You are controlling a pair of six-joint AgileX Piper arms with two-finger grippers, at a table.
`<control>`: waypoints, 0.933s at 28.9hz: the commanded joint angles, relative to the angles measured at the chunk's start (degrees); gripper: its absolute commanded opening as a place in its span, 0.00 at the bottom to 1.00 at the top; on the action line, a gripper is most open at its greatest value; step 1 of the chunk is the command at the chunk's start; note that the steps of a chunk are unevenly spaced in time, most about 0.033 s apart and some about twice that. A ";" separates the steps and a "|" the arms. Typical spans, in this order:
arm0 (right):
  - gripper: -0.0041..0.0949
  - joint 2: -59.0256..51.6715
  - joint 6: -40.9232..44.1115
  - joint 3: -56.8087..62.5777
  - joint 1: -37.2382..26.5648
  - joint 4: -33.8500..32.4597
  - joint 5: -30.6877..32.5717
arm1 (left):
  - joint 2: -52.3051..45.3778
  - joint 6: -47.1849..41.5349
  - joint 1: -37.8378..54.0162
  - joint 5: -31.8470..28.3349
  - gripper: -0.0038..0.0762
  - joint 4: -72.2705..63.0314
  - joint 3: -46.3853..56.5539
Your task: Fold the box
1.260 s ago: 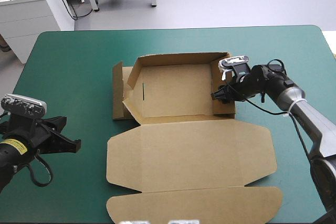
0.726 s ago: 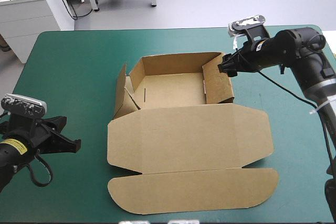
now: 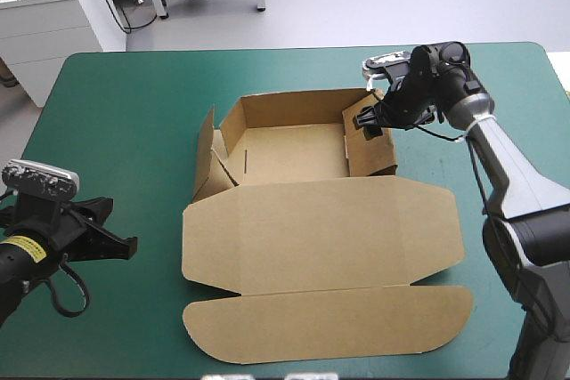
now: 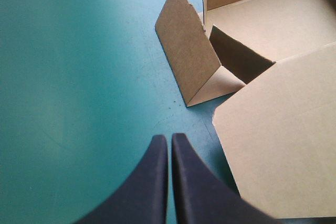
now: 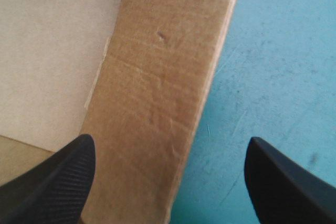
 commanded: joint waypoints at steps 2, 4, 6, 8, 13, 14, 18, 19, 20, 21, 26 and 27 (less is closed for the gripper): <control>0.74 2.88 0.45 -7.23 -0.21 0.32 1.91 | 0.02 0.00 0.02 -3.42 0.06 -0.86 -1.37; 0.71 4.85 0.75 -8.97 -0.21 0.32 2.63 | 0.02 0.00 0.02 -3.33 0.06 -0.86 -1.37; 0.66 6.35 2.00 -9.68 -0.31 0.32 2.63 | 0.02 0.00 0.02 -2.94 0.06 -0.86 -1.37; 0.59 7.39 2.60 -9.68 -0.43 0.32 2.57 | 0.02 0.00 0.02 -2.44 0.06 -0.86 -1.37; 0.42 8.31 3.23 -9.68 -0.78 1.19 2.57 | 0.02 0.00 0.02 -2.22 0.06 -0.86 -1.37; 0.38 8.31 3.23 -9.68 -0.78 1.37 2.57 | 0.02 0.00 0.02 -2.22 0.06 -0.86 -1.37; 0.17 8.44 2.77 -9.68 -0.87 2.45 2.57 | 0.02 0.00 0.02 -2.22 0.06 -0.86 -1.37; 0.12 8.44 2.77 -9.68 -0.87 2.45 2.57 | 0.02 0.00 0.02 -2.22 0.06 -0.86 -1.37; 0.05 8.44 2.77 -9.68 -0.87 2.45 2.57 | 0.02 0.00 0.02 -2.22 0.06 -0.86 -1.37; 0.03 8.44 2.92 -9.68 -0.87 2.45 2.57 | 0.02 0.00 0.02 -2.22 0.06 -0.86 -1.37; 0.02 7.28 2.78 -9.68 -0.87 3.50 2.57 | 0.02 0.00 0.02 -2.22 0.06 -0.86 -1.37; 0.02 6.52 2.56 -9.68 -0.87 3.50 2.57 | 0.02 0.00 0.02 -2.22 0.06 -0.86 -1.37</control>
